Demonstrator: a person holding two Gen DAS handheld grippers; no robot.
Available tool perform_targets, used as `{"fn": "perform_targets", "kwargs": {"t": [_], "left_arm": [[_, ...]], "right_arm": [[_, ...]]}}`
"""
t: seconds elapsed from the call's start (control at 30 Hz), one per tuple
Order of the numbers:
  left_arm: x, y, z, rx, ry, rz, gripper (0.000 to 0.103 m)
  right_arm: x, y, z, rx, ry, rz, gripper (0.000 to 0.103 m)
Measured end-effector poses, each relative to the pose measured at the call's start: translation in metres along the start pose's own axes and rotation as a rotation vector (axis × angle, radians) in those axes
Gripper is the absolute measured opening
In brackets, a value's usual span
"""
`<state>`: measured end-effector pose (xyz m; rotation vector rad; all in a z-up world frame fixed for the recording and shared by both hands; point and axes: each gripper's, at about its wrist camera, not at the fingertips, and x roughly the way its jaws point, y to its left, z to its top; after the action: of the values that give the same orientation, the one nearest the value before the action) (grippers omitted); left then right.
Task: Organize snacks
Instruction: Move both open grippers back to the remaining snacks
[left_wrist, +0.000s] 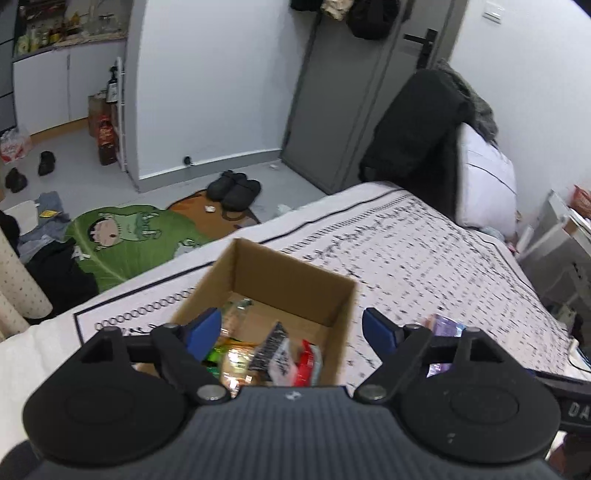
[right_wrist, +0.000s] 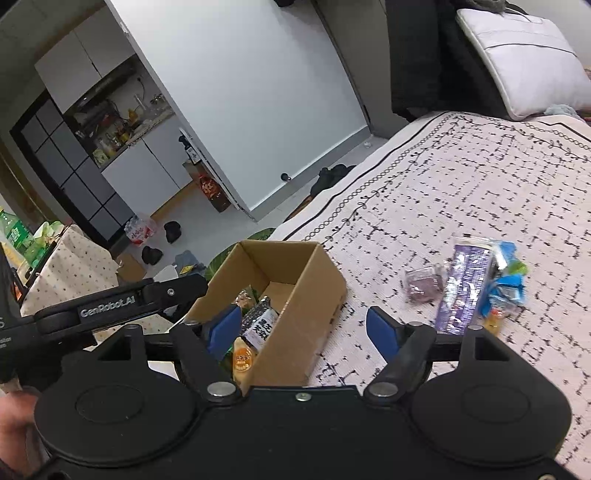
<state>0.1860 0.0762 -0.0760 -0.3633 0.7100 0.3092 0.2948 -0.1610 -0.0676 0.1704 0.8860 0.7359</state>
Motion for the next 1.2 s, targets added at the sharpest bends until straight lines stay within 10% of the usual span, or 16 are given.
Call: {"fn": "perform_targets", "kwargs": {"t": [0.6, 1.2], "left_arm": [[-0.020, -0.046, 0.007, -0.008, -0.005, -0.002, 0.103], [0.023, -0.112, -0.017, 0.028, 0.093, -0.064, 0.103]], "right_arm": [[-0.045, -0.060, 0.017, 0.091, -0.064, -0.038, 0.095], [-0.050, -0.127, 0.014, 0.332, -0.097, -0.193, 0.086]]}}
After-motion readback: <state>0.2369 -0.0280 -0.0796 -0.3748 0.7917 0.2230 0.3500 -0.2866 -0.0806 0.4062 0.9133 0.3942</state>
